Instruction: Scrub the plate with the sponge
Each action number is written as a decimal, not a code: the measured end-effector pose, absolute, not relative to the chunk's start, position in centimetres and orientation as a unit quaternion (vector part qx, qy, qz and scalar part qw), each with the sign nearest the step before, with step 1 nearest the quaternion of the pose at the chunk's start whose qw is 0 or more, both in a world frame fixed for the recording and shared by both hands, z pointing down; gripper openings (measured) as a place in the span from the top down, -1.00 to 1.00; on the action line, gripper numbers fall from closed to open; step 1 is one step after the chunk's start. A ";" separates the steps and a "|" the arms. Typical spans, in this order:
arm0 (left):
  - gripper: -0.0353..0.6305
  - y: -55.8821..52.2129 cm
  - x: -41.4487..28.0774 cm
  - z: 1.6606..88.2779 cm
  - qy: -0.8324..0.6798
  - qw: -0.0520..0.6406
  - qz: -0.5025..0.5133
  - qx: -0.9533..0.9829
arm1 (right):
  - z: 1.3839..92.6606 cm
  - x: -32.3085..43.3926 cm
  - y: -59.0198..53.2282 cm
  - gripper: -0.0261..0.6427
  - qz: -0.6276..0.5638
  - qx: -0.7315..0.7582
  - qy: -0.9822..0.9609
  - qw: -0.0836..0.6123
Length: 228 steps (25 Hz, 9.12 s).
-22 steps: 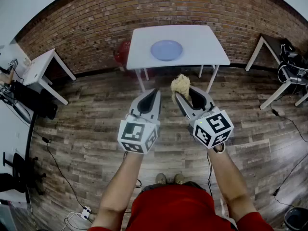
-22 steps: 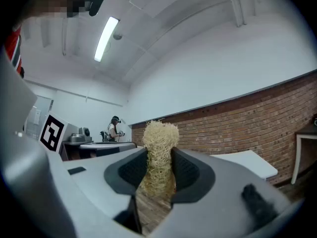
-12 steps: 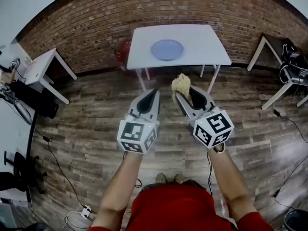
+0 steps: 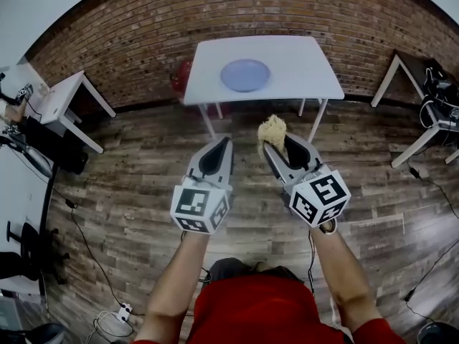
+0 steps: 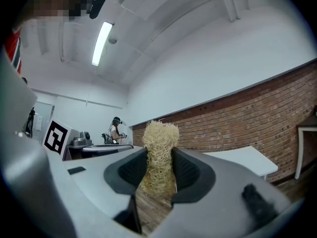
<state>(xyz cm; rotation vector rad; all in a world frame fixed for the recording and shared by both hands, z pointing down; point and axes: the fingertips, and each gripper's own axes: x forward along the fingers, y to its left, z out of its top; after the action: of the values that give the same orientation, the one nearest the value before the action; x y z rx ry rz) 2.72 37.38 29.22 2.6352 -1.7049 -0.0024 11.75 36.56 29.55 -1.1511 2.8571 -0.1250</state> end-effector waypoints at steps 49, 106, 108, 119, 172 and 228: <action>0.86 -9.5 -8.6 35.1 -0.530 0.003 0.045 0.847 | 32.9 2.2 -9.7 0.46 -0.028 -0.430 0.902 -0.034; 0.45 -26.5 -11.9 58.4 -0.458 0.345 0.308 0.759 | 56.2 -6.4 -30.0 0.46 -0.237 -0.368 0.839 -0.323; 0.53 -26.5 -11.9 58.6 -0.457 0.345 0.309 0.759 | 56.4 -6.8 -30.1 0.46 -0.238 -0.365 0.839 -0.324; 0.72 -26.5 -11.4 59.0 -0.474 0.342 0.304 0.752 | 57.0 -6.0 -31.1 0.46 -0.240 -0.373 0.833 -0.331; 0.75 -26.4 -11.6 58.9 -0.496 0.357 0.282 0.740 | 55.4 1.0 -25.5 0.46 -0.311 -0.403 0.801 -0.314; 0.76 -26.1 -11.8 59.0 -0.495 0.357 0.277 0.742 | 57.7 1.5 -18.7 0.46 -0.319 -0.360 0.797 -0.365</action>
<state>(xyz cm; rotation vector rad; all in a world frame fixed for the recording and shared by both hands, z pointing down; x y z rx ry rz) -11.80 -26.14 58.98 1.9169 -1.2778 0.7139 1.55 -18.73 57.66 -1.5042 3.3295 -1.3314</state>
